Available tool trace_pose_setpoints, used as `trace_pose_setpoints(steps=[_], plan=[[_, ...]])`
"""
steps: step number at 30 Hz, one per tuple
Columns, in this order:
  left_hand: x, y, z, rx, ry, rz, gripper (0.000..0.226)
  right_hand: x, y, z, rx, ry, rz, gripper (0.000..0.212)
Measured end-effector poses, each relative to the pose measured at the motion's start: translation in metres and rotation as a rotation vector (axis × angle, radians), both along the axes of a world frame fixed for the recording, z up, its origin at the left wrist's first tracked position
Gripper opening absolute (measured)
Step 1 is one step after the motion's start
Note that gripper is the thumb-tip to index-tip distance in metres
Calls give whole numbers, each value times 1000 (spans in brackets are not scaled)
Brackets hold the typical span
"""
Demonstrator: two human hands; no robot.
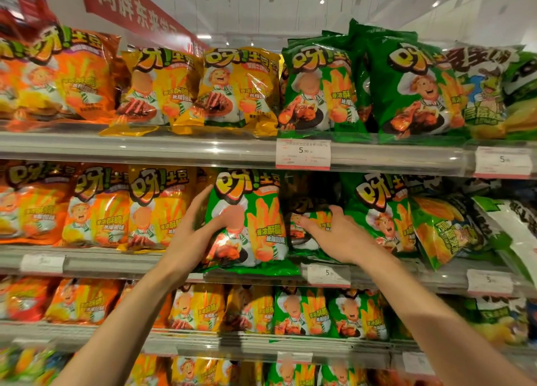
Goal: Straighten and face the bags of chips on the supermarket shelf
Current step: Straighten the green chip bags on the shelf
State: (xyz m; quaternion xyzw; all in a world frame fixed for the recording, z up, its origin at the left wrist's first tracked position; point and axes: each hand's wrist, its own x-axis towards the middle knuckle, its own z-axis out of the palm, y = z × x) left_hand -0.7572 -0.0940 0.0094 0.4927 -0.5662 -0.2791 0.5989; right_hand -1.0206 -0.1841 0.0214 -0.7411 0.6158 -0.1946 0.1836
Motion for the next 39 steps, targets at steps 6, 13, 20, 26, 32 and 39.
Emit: trace_pose_setpoints(steps=[6,13,20,26,32,39], plan=[[10,2,-6,22,-15,-3,81,11,-11,-18,-41,-54,9,111],[10,1,-8,9,3,-19,83,2,-2,-34,-354,-182,53,92],[8,-1,-9,20,-24,0,77,13,-18,-44,-489,-166,57,73],[14,1,-12,38,-21,-19,75,14,-27,-51,-305,-33,33,81],[16,1,-14,36,-34,-13,74,1,-27,-24,-200,174,157,93],[19,4,-12,15,-45,-12,78,7,-31,-33,-377,301,171,79]])
